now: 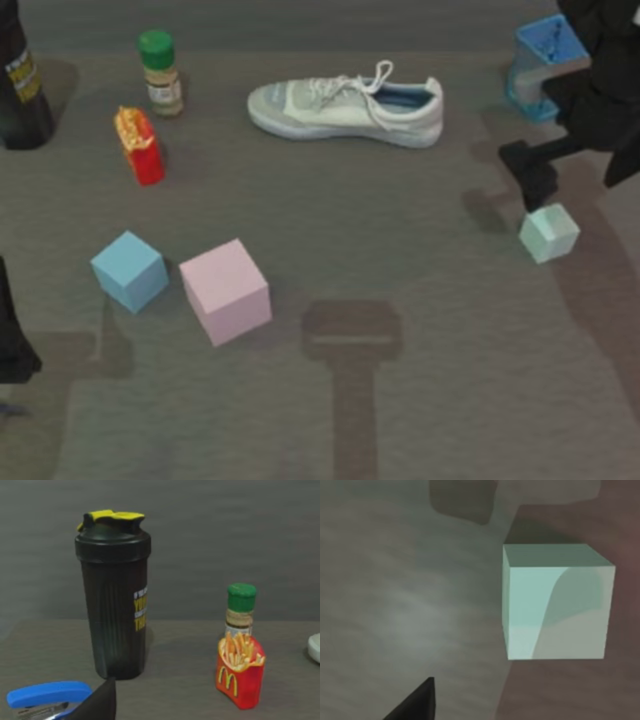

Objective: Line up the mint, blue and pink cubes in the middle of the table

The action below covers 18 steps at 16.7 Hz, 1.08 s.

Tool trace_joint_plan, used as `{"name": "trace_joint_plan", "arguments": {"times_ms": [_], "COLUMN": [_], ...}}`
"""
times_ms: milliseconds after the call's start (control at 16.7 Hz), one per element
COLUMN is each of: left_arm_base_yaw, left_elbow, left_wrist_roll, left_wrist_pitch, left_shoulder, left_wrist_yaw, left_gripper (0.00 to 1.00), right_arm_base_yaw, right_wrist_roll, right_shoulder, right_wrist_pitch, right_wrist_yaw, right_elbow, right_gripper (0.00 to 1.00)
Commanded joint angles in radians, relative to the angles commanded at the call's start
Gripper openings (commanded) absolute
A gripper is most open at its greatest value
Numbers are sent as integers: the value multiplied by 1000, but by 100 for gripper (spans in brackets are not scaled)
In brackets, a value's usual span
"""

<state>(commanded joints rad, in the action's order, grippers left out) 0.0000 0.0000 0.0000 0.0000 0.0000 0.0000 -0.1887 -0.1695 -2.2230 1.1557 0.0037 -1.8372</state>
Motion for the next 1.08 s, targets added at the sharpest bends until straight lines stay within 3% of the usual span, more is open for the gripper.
{"name": "trace_joint_plan", "arguments": {"times_ms": [600, 1080], "left_arm_base_yaw": [0, 0], "left_elbow": [0, 0], "left_wrist_roll": [0, 0], "left_wrist_pitch": [0, 0], "left_shoulder": [0, 0], "left_wrist_yaw": [0, 0], "left_gripper": [100, 100], "right_arm_base_yaw": [-2, -7], "right_wrist_roll": [-6, -3], "right_shoulder": [-64, -167], "right_wrist_pitch": [12, -254], "right_wrist_yaw": [0, 1], "right_elbow": [-45, 115], "right_gripper": [100, 100]}}
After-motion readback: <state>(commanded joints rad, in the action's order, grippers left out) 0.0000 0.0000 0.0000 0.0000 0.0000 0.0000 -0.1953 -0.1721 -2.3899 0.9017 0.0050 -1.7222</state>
